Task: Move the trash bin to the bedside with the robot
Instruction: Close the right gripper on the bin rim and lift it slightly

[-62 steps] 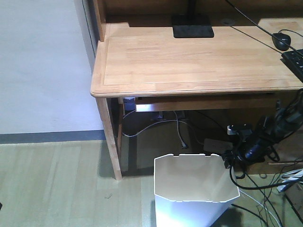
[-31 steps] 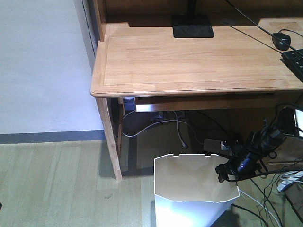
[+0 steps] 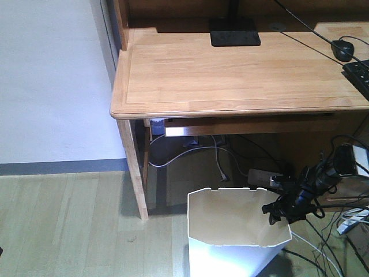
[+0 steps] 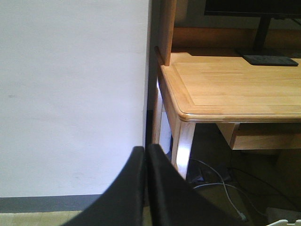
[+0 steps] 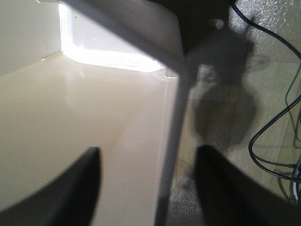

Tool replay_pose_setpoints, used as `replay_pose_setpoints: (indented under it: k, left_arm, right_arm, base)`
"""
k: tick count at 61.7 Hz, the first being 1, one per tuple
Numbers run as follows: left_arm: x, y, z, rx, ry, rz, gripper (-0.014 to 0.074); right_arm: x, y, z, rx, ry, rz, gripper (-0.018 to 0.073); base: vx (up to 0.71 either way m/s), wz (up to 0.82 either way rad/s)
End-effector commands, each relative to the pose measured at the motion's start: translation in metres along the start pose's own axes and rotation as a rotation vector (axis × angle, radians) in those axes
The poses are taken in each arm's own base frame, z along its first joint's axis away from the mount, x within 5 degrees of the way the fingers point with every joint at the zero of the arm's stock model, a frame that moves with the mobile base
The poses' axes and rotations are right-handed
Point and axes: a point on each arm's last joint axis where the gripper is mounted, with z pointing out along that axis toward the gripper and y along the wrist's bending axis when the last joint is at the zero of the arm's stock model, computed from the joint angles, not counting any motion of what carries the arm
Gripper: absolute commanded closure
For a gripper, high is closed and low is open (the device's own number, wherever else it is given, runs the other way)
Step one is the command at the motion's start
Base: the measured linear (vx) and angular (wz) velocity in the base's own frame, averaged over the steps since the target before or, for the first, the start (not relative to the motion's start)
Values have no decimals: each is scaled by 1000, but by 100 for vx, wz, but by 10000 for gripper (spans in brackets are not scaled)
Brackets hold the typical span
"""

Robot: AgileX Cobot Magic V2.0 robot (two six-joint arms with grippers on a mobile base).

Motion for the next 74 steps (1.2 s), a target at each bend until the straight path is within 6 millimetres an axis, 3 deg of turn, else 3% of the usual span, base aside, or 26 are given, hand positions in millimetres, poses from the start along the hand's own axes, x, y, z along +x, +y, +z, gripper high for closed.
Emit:
replay_pose_setpoints:
  k: [1,5,32,49,65,74]
  left_arm:
    - [-1,0,1,10,-64,-9,602]
    - [-1,0,1,10,-64,-9,602]
    - [-1,0,1,10,-64,-9,602]
    - [-1,0,1,10,-64,-9,602]
    - [-1,0,1,10,-64,-9,602]
    - [-1,0,1,10,-64,-9,602]
  right_arm:
    - [-21,-3,-26,1,-52,-4,411]
    - [-22,-3,-26,-8,-55,5,578]
    - [-22,3,-36,-228,-97,-14,566]
    - [-13,-6,-80,-298,-236,-2,564]
    - [24,7,-121,-327,-237,-69,564]
    - [35,17,-151,-335,-259,-94,564]
  base:
    - [0,0]
    - [0,0]
    - [0,0]
    - [0,0]
    - [0,0]
    - [0,0]
